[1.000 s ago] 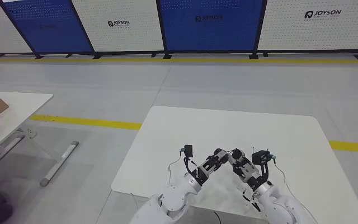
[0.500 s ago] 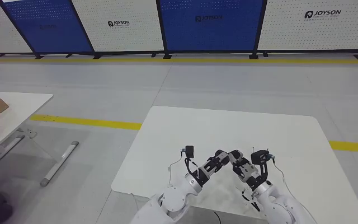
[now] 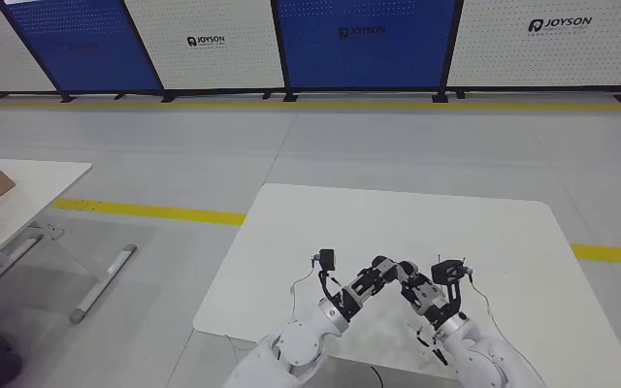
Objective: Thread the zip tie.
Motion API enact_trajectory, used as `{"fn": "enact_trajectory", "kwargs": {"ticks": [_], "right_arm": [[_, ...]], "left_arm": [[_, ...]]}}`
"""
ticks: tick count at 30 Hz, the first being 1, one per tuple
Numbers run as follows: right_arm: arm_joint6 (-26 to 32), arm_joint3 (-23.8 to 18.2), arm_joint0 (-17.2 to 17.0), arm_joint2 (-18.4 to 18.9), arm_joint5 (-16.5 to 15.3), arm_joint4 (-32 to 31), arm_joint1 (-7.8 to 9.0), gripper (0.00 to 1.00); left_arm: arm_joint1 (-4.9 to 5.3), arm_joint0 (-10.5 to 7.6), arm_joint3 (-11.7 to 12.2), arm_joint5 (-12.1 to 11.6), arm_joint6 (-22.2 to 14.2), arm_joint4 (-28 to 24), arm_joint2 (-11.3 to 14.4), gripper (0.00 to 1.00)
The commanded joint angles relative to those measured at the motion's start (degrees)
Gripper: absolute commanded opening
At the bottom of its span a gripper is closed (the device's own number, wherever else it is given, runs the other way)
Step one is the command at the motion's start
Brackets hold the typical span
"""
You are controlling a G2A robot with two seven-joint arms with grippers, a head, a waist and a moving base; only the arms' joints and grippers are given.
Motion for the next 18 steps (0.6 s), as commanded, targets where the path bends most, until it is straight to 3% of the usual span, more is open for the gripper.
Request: {"fn": "enact_trajectory", "kwargs": {"ticks": [1, 8, 9, 10, 18], "right_arm": [[0.1, 0.0, 0.1, -0.2, 0.1, -0.3, -0.07, 0.0], [-0.1, 0.2, 0.2, -0.5, 0.0, -0.1, -0.3, 0.0], [-0.4, 0.1, 0.0, -0.2, -0.1, 0.7, -0.3, 0.37], [-1.1, -0.2, -0.3, 0.3, 0.2, 1.5, -0.3, 1.0], [-9.4, -6.1, -7.7, 8.0, 0.2, 3.2, 0.71, 1.0]], "left_arm": [[0.06, 0.45, -0.8, 0.0, -0.2, 0.2, -0.2, 0.0], [0.17, 1.26, -1.6, 0.0, -0.4, 0.7, -0.8, 0.0], [0.13, 1.3, -1.4, 0.0, 0.3, 0.3, -1.1, 0.0], [0.11, 1.31, -1.4, 0.0, 0.6, -0.1, -1.3, 0.0], [0.47, 4.2, -5.1, 0.0, 0.1, -3.7, -6.0, 0.0]]}}
